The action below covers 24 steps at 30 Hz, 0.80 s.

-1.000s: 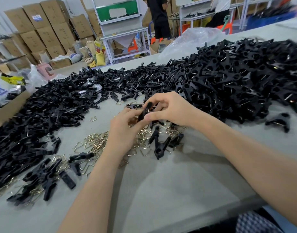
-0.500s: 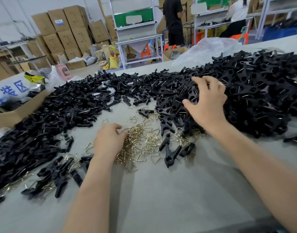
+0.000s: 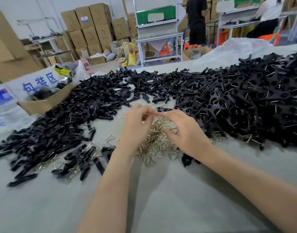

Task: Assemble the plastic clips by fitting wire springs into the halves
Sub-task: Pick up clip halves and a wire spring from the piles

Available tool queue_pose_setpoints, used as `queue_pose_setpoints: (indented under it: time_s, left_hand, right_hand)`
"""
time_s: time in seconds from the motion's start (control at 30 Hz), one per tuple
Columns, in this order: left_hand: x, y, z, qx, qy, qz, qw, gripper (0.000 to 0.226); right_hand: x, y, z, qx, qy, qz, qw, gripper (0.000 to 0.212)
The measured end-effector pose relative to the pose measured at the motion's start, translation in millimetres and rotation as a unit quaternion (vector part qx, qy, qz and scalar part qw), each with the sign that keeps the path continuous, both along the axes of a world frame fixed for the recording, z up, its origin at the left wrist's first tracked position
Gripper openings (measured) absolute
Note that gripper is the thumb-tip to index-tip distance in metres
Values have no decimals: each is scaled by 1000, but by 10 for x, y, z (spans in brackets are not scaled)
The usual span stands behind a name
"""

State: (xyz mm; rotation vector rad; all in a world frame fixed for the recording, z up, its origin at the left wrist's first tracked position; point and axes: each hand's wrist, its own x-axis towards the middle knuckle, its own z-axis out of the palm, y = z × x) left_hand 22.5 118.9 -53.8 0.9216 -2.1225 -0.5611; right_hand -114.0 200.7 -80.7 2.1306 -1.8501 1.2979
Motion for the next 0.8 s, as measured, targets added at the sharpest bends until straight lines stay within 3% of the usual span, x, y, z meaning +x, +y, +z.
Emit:
queue_pose_setpoints:
  time_s: [0.1,0.2,0.4,0.57,0.7,0.8]
  left_hand:
    - [-40,45,4,26,5,-37,999,29]
    - [-13,52,1,93,68,-83,990,32]
    - [-15,94,9,129,115,-123,977,40]
    - [-72,228,42,106,89,-116,984,34]
    - [88,206,84,43,-23,25,998,23]
    - [477,148,62,76,-194,135,969,31]
  right_hand:
    - [-37,28,52,-19,-86,-4,996,22]
    - [-39,33,67,-16,-162,-1,987,10]
    - [-44,30,77,68,-307,42,948,12]
    - [-124,33,90,89,-378,44,920,16]
    - [-259,42,106,56,-430,27,901,18]
    - [-328,21,100,44,-420,-11,907,27]
